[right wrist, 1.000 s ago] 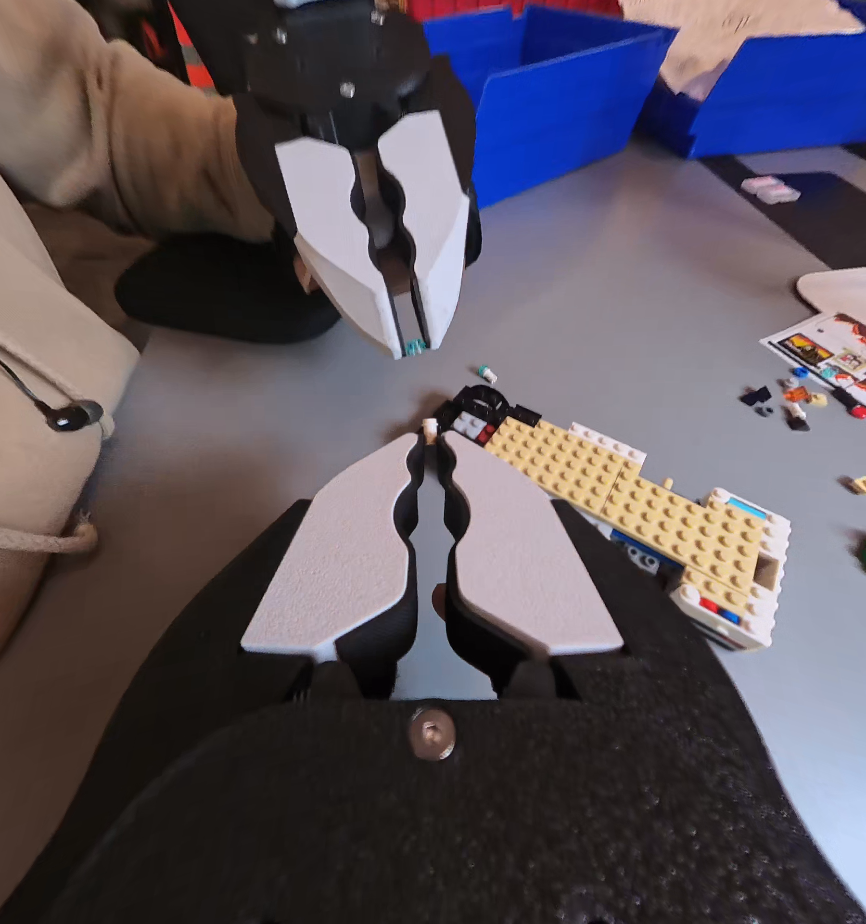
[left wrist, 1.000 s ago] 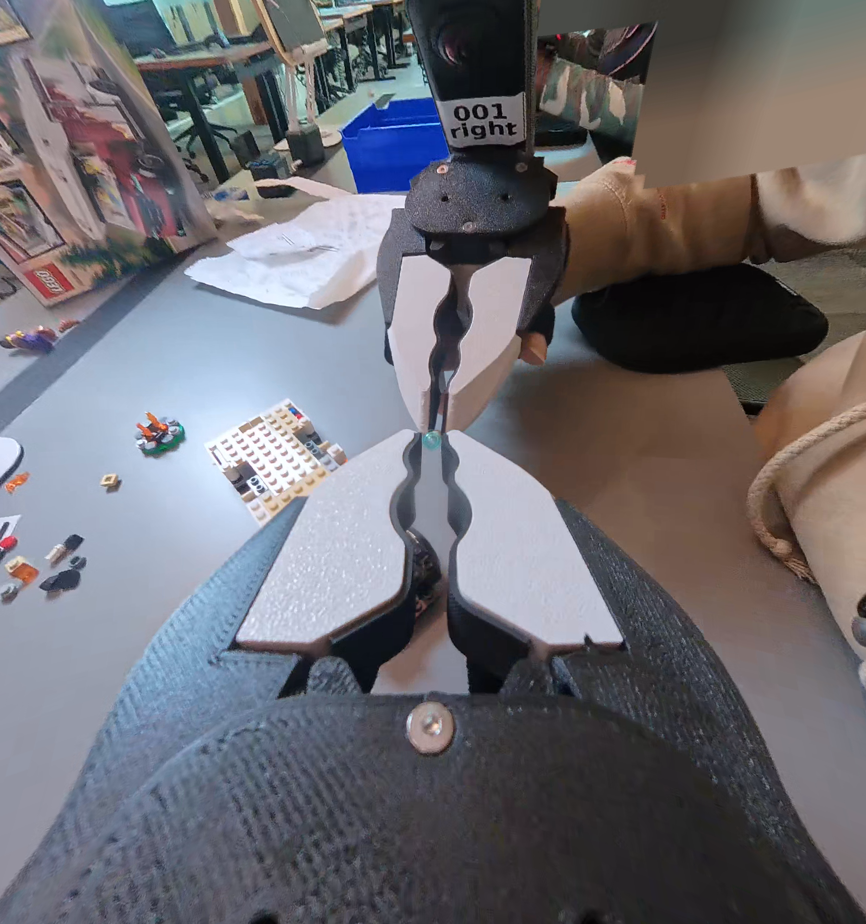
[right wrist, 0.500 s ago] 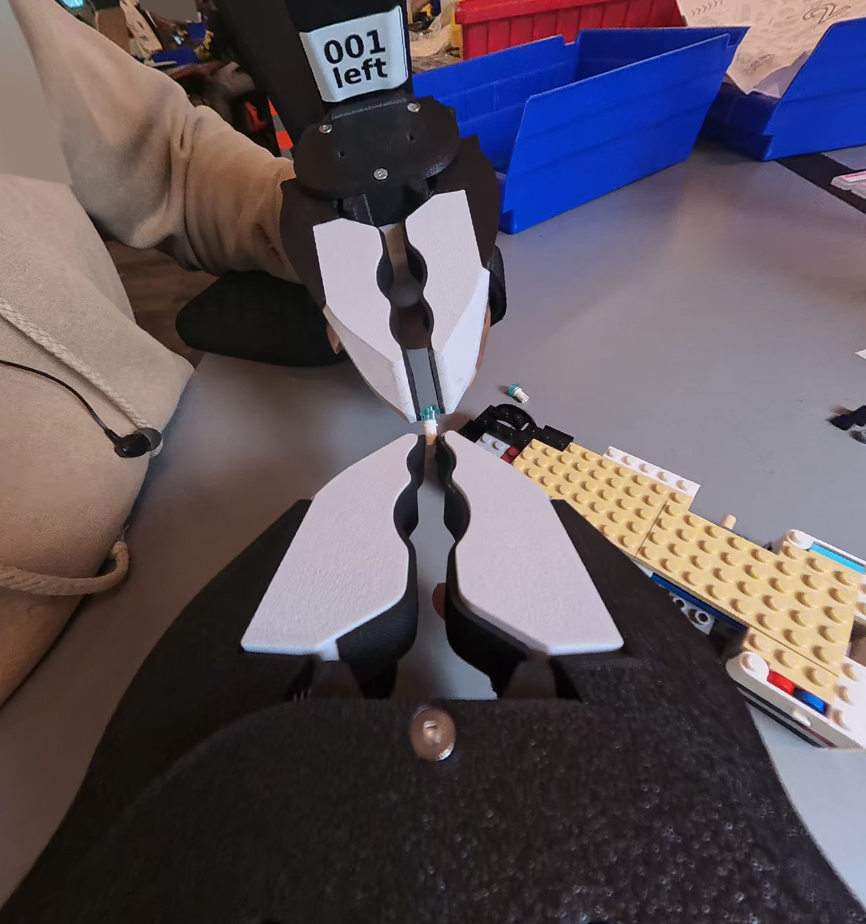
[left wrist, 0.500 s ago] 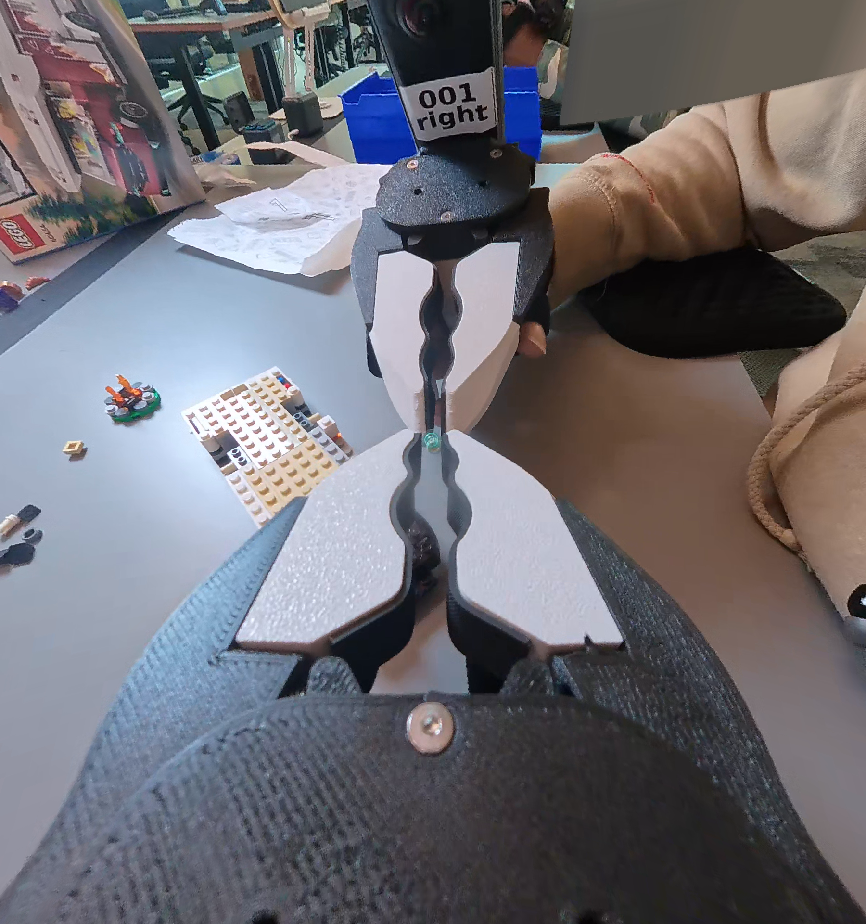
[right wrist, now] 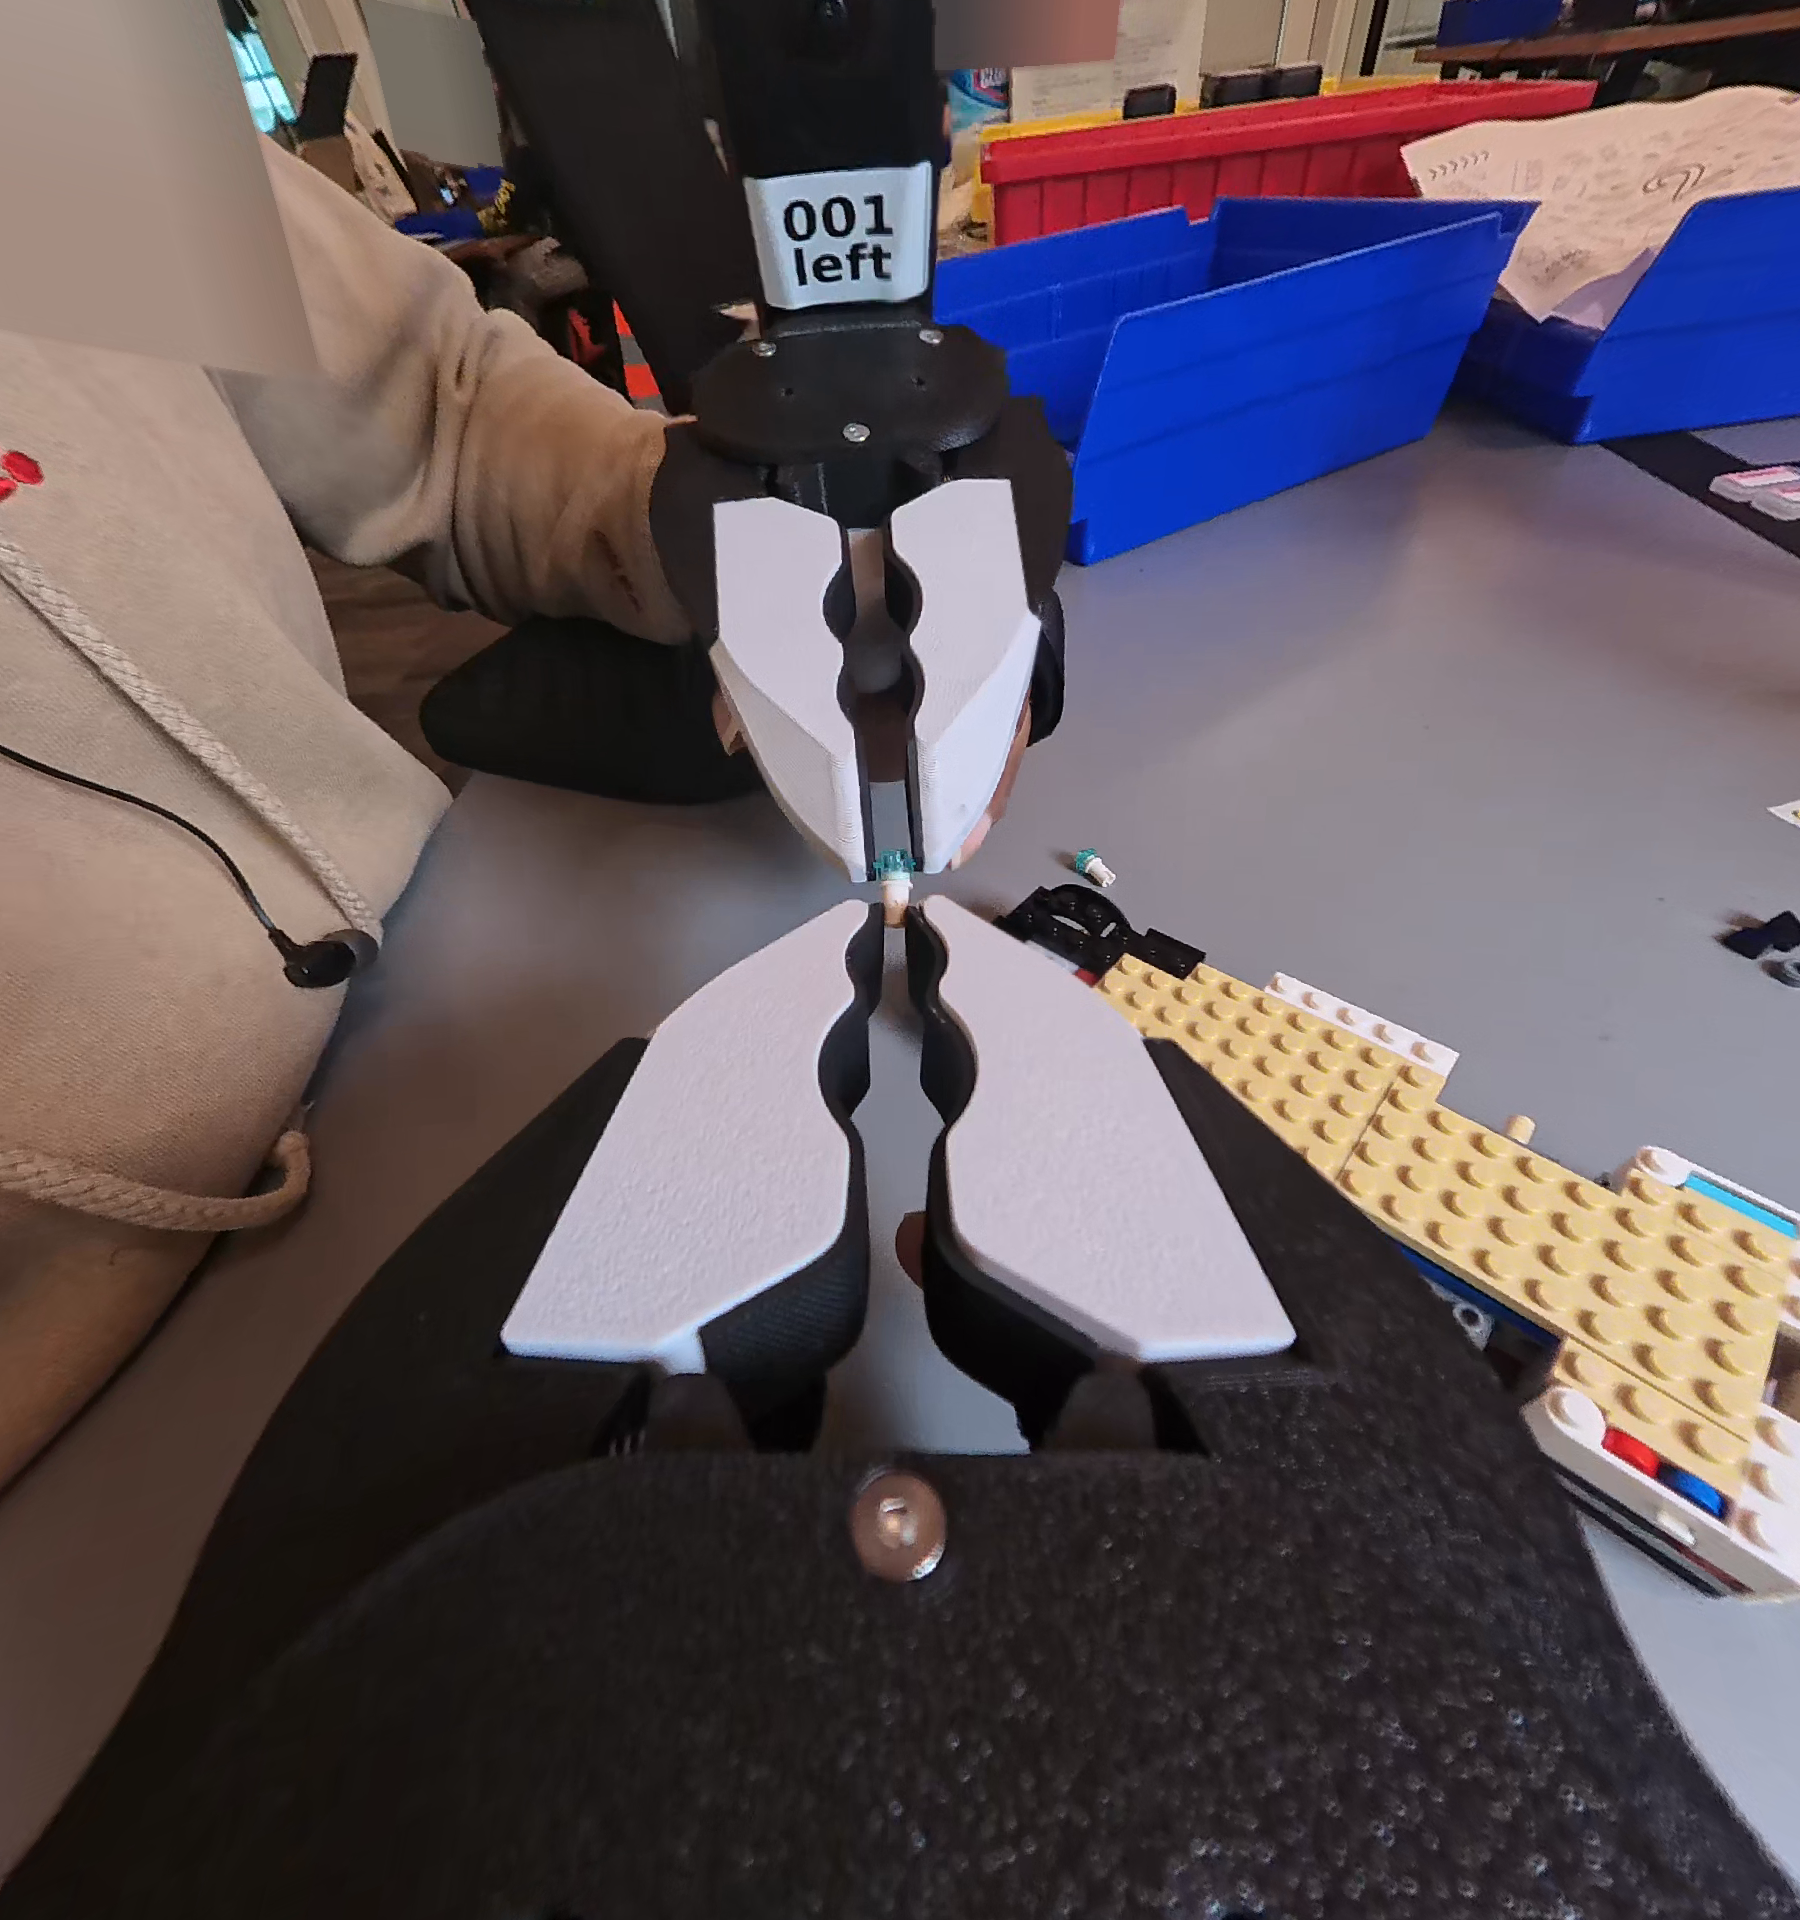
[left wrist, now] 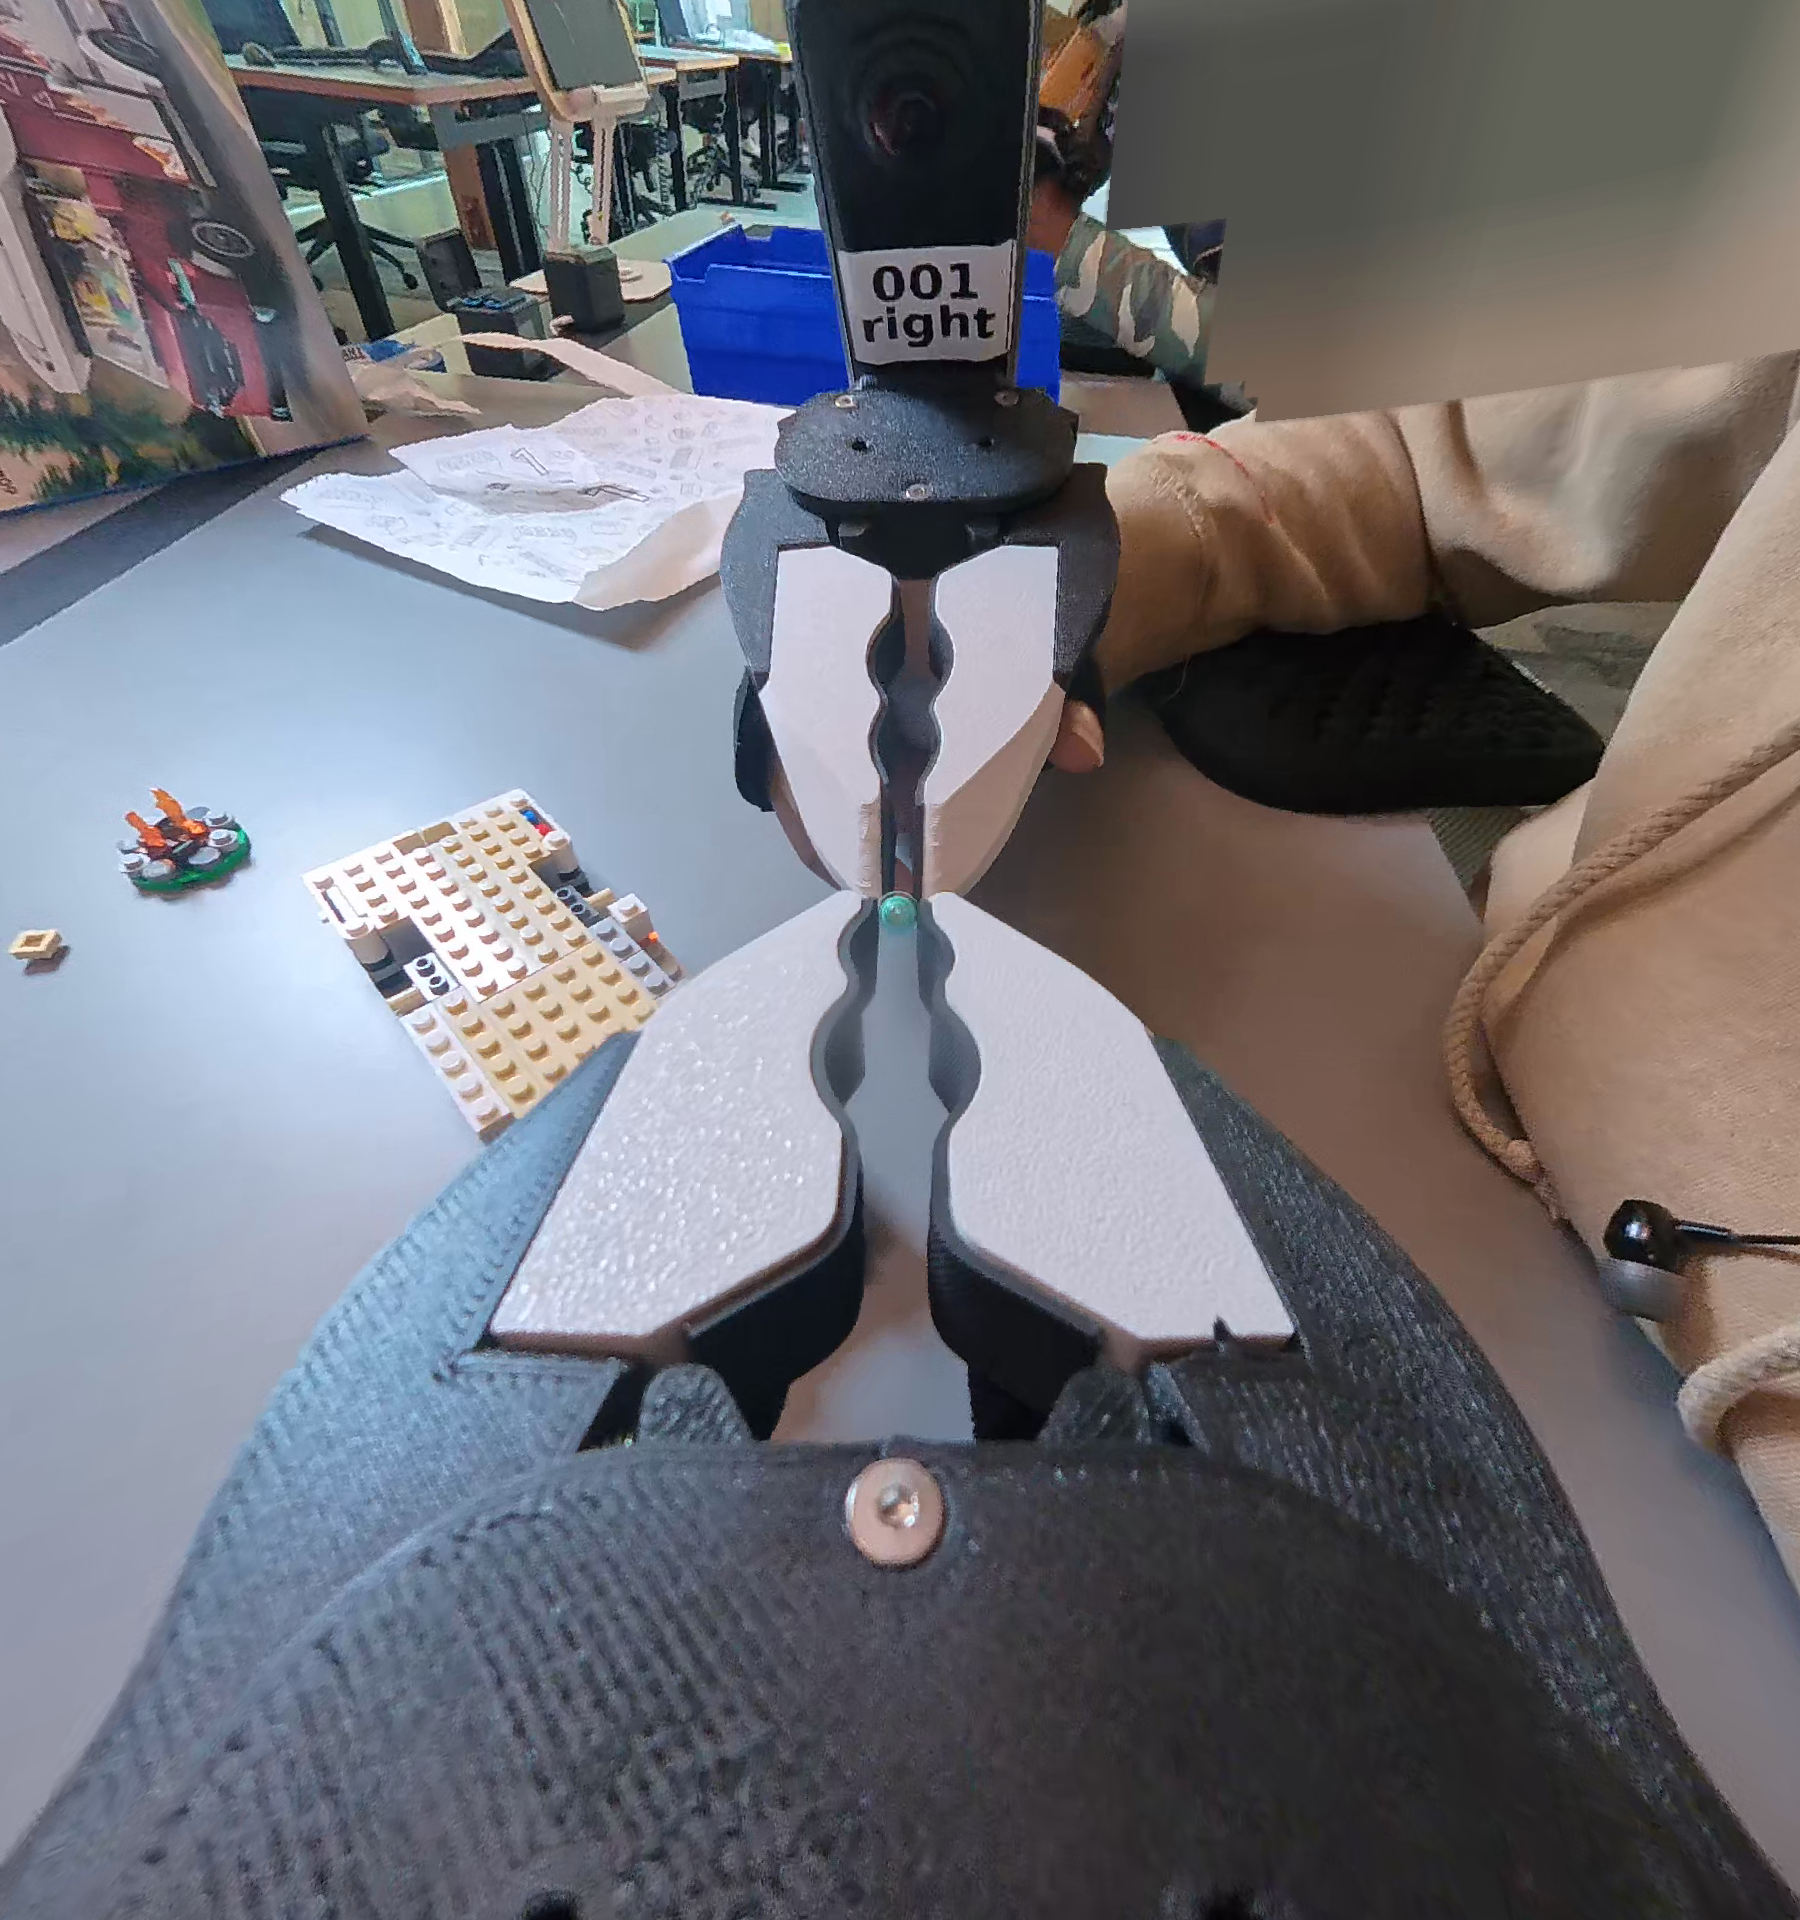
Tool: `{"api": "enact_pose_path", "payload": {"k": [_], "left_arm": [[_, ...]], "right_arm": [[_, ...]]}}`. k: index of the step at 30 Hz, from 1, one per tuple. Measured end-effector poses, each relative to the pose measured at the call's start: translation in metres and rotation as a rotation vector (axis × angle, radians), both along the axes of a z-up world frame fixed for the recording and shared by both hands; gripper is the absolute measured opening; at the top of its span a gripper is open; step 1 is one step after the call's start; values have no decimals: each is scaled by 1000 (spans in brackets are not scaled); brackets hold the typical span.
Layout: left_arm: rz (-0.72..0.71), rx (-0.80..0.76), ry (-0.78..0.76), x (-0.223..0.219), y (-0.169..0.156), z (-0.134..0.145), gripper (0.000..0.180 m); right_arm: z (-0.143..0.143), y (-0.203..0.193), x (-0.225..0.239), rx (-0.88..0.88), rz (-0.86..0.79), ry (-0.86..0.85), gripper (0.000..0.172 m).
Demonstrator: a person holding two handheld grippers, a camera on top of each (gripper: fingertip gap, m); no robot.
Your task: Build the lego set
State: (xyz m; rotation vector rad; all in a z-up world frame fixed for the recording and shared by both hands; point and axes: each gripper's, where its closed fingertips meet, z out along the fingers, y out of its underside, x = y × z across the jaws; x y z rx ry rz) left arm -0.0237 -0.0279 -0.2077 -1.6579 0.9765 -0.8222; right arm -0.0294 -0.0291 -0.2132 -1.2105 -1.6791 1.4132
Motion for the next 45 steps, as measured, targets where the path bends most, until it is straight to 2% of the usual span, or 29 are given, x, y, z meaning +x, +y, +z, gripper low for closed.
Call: {"api": "enact_pose_path", "payload": {"k": [11, 24, 34, 40, 45], "left_arm": [[-37, -60, -117, 6, -3, 10, 7], [-31, -65, -145, 9, 0, 18, 7], [-12, -8, -129, 9, 0, 23, 11], [15, 60, -103, 5, 2, 28, 15], [118, 304, 94, -1, 10, 36, 27]], "right_arm": [[8, -5, 2, -22, 9, 60, 4], [16, -3, 4, -76, 6, 103, 4], [18, -3, 3, -78, -1, 122, 4], [21, -1, 3, -104, -5, 129, 4], [40, 7, 6, -267, -8, 184, 4]]}}
